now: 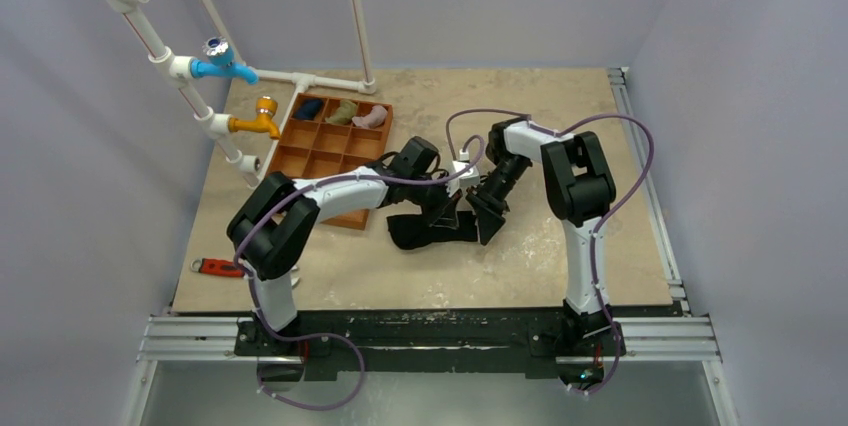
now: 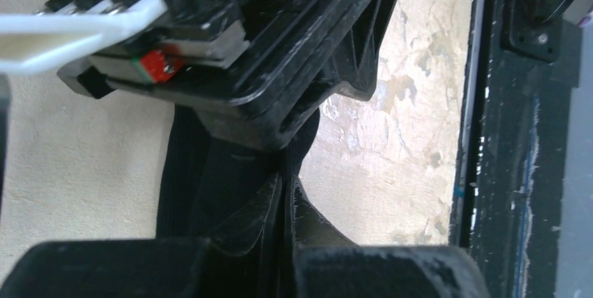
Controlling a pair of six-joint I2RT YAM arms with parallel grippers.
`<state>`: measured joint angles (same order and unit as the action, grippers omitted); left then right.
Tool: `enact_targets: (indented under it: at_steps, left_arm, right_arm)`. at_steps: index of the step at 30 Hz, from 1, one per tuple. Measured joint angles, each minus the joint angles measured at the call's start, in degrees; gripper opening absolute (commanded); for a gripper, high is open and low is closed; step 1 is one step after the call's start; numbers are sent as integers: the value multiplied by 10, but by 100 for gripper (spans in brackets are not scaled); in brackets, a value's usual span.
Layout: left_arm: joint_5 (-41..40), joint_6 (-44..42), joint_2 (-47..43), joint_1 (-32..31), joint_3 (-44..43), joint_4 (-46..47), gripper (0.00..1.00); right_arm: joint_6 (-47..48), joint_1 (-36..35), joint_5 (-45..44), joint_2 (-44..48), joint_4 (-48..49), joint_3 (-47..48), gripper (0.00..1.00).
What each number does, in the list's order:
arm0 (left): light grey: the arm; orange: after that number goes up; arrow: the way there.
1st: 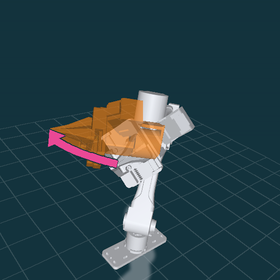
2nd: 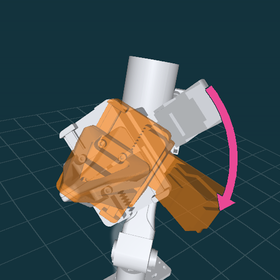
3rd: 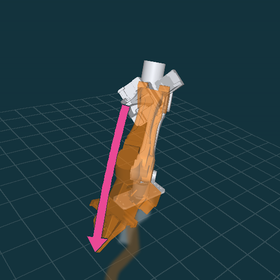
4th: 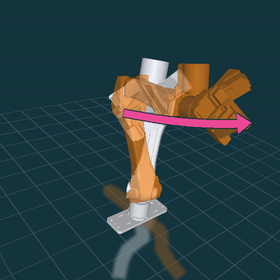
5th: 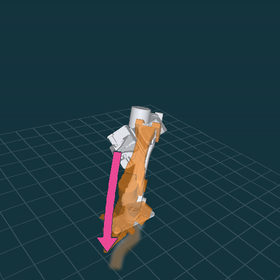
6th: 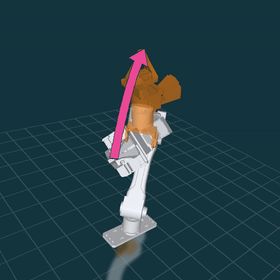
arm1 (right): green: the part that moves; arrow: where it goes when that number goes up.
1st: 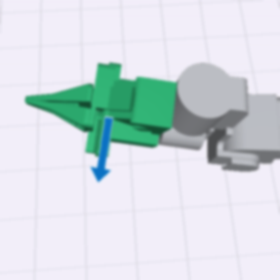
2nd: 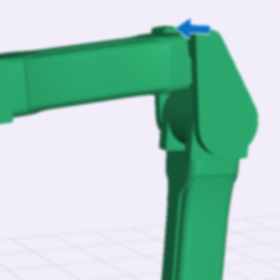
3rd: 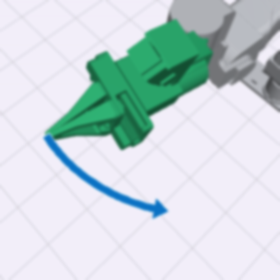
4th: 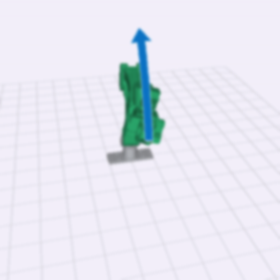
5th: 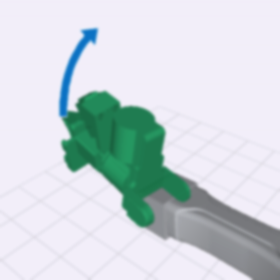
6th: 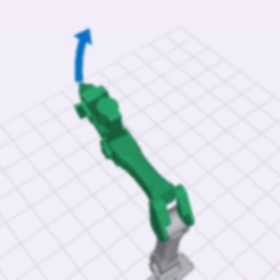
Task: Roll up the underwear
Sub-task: Fold the underwear at the center of the board.
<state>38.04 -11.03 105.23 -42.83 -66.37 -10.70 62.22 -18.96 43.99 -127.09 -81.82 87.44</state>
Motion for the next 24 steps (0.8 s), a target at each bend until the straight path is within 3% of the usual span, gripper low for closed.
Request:
enact_targets:
  at_steps: [7, 13, 17, 24]
  left_arm:
    - [39, 33, 7, 23, 0, 10, 0]
    - [51, 56, 33, 26, 0, 14, 0]
    - [60, 71, 43, 31, 0, 15, 0]
    - [71, 102, 45, 51, 0, 35, 0]
  right_arm:
    - [8, 9, 23, 0, 4, 0, 58]
    - [2, 11, 26, -1, 16, 0, 49]
    - [-7, 12, 26, -2, 28, -1, 55]
    - [-11, 14, 42, -2, 28, -7, 56]
